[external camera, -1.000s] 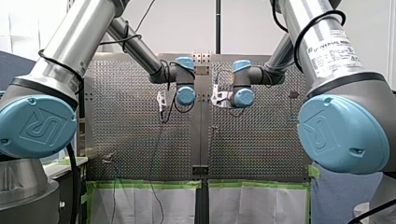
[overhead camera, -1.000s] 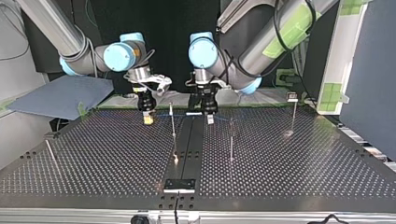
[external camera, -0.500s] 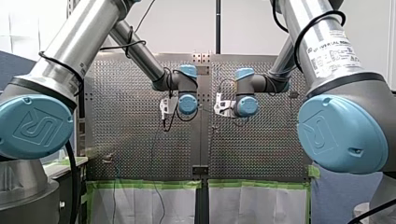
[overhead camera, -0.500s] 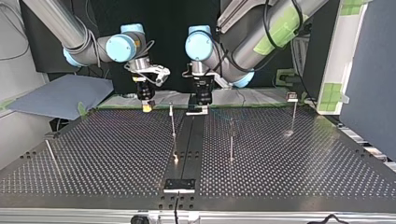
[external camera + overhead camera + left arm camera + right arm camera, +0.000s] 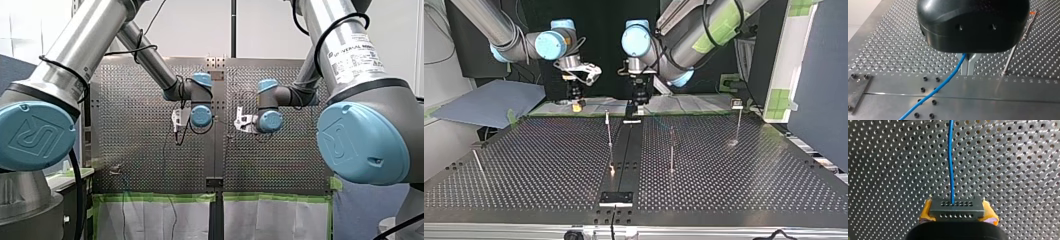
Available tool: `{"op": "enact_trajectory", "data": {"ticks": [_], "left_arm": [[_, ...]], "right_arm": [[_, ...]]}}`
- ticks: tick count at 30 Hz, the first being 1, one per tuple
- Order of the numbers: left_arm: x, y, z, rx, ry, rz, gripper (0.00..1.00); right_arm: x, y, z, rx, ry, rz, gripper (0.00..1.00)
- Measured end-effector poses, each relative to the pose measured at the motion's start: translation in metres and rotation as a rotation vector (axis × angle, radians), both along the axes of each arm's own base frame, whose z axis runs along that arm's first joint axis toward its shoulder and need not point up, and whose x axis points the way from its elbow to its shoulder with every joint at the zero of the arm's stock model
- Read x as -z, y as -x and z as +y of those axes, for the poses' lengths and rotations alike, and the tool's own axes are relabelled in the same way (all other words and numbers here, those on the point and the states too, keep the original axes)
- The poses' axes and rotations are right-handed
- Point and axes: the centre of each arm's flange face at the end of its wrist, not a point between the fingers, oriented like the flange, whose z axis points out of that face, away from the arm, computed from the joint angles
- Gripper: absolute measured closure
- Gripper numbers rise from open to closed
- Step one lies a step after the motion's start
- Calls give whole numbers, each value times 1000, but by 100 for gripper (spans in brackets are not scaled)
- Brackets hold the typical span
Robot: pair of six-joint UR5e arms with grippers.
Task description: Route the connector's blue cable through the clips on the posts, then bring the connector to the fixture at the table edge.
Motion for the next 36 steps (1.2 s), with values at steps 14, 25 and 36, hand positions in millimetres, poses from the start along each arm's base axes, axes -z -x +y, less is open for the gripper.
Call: {"op": "enact_trajectory", "data": {"ticks": [14, 25, 36], "left_arm": [[55, 8, -11, 26, -14, 35, 100], [61, 10, -17, 51, -9, 30, 100], [78, 14, -25, 67, -7, 28, 100]], "right_arm": [[15, 17, 1, 18, 12, 20, 100], [30, 30, -10, 13, 50, 35, 100], [65, 30, -16, -26, 45, 44, 100]]}}
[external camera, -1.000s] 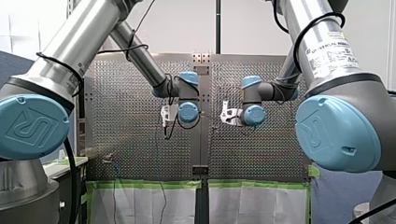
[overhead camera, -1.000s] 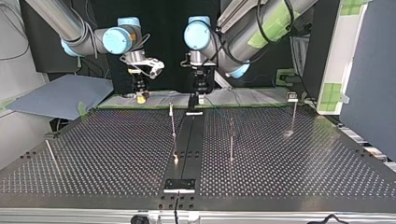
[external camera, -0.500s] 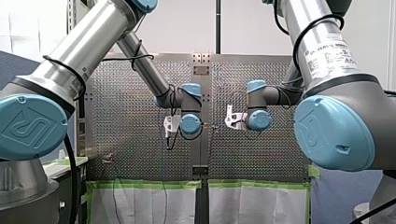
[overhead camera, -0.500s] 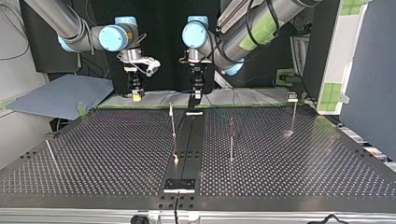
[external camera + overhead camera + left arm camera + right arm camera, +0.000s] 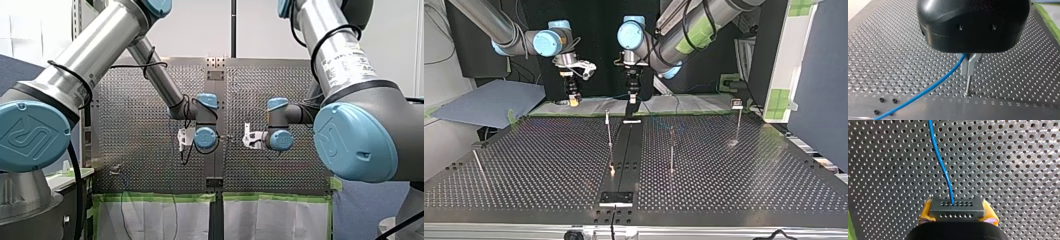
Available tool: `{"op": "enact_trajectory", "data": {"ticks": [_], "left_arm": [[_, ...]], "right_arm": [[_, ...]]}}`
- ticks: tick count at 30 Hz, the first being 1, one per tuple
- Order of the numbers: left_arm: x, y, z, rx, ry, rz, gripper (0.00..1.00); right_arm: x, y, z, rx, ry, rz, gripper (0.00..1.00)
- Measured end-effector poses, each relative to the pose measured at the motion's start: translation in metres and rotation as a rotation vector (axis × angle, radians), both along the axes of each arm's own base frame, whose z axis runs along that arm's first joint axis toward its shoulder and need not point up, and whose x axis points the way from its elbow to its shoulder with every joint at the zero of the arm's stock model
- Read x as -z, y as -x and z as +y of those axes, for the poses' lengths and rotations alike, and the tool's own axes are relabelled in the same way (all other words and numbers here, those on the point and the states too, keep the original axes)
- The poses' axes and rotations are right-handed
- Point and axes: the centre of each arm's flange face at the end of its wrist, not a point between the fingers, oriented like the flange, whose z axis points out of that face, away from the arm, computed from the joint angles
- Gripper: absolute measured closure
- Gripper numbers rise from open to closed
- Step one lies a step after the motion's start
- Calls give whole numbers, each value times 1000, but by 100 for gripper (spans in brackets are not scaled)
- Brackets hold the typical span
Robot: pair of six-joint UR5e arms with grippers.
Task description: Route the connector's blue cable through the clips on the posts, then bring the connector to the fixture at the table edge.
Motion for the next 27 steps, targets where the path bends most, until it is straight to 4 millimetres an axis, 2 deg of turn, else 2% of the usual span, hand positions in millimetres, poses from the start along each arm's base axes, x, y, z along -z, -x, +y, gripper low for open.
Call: {"op": "enact_trajectory", "data": {"ticks": [10, 11, 17, 27], "left_arm": [[10, 0, -8, 14, 11, -4, 100], [10, -1, -9, 15, 13, -5, 98], [9, -3, -12, 22, 24, -13, 98], [26, -6, -23, 25, 24, -6, 95]], "right_arm": [[-2, 4, -10, 0, 44, -24, 100], [-2, 5, -12, 1, 49, -26, 100], [-4, 10, -21, 4, 83, -45, 100], [7, 18, -27, 14, 77, -37, 100]]}}
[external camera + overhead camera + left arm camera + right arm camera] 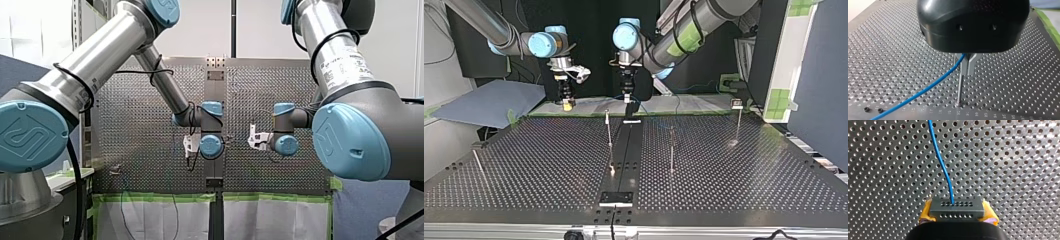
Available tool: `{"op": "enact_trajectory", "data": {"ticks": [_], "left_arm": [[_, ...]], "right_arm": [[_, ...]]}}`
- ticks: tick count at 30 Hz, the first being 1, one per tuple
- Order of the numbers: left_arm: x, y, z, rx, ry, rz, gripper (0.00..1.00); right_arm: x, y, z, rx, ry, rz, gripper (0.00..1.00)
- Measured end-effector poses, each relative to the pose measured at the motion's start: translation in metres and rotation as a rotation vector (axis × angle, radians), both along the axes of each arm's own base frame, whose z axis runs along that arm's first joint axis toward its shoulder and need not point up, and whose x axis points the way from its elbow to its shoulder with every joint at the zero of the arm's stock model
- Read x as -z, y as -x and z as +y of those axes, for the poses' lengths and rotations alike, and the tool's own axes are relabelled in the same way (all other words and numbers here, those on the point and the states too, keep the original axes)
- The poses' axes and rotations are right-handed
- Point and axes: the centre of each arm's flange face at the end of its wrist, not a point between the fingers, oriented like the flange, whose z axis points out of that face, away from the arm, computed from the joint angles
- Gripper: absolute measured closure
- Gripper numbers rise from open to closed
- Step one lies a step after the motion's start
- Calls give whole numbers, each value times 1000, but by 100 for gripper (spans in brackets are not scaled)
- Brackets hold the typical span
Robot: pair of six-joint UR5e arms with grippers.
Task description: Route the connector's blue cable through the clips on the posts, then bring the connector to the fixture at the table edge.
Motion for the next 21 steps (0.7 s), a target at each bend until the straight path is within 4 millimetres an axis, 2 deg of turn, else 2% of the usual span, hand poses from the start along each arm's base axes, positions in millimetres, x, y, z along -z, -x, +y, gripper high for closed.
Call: {"op": "enact_trajectory", "data": {"ticks": [9, 15, 21], "left_arm": [[-10, -12, -12, 19, 17, -20, 95], [1, -16, -16, 20, 2, -3, 93], [1, -21, -16, 18, 4, -5, 93]], "right_arm": [[12, 5, -7, 11, -3, -9, 100], [9, 8, -16, 11, 2, -16, 100], [7, 12, -23, 20, 0, -17, 100]]}}
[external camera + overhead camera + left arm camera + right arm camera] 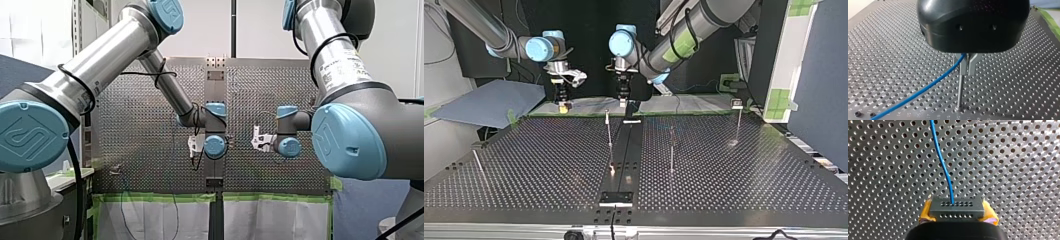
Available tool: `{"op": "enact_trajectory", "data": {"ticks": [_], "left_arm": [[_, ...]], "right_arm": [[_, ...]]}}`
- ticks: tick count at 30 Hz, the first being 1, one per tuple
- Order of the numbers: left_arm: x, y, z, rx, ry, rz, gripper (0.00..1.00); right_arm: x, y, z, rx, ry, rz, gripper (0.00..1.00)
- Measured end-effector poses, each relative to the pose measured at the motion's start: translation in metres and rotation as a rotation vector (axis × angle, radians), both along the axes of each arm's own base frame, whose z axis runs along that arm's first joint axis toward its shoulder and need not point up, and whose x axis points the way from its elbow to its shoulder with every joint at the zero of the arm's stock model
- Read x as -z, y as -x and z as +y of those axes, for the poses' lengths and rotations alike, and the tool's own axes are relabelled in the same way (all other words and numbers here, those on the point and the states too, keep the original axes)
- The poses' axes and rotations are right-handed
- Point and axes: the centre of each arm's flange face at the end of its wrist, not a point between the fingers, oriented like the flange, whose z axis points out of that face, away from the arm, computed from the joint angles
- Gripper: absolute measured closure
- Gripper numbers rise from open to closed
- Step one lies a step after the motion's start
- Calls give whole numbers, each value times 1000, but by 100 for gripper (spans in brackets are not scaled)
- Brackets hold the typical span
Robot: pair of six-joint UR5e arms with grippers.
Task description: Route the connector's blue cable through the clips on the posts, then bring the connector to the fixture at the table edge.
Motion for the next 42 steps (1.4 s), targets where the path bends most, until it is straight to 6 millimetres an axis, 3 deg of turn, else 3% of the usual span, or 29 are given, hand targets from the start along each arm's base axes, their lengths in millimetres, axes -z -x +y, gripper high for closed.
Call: {"op": "enact_trajectory", "data": {"ticks": [24, 33, 42], "left_arm": [[-11, -23, 3, -5, 19, -25, 93], [9, -41, 8, -19, 5, 3, 93], [-6, -68, 10, -44, 7, 2, 93]], "right_arm": [[-7, 10, -19, 23, 6, 13, 100], [-11, 9, -24, 23, 6, 24, 100], [-14, 8, -28, 23, 16, 22, 100]]}}
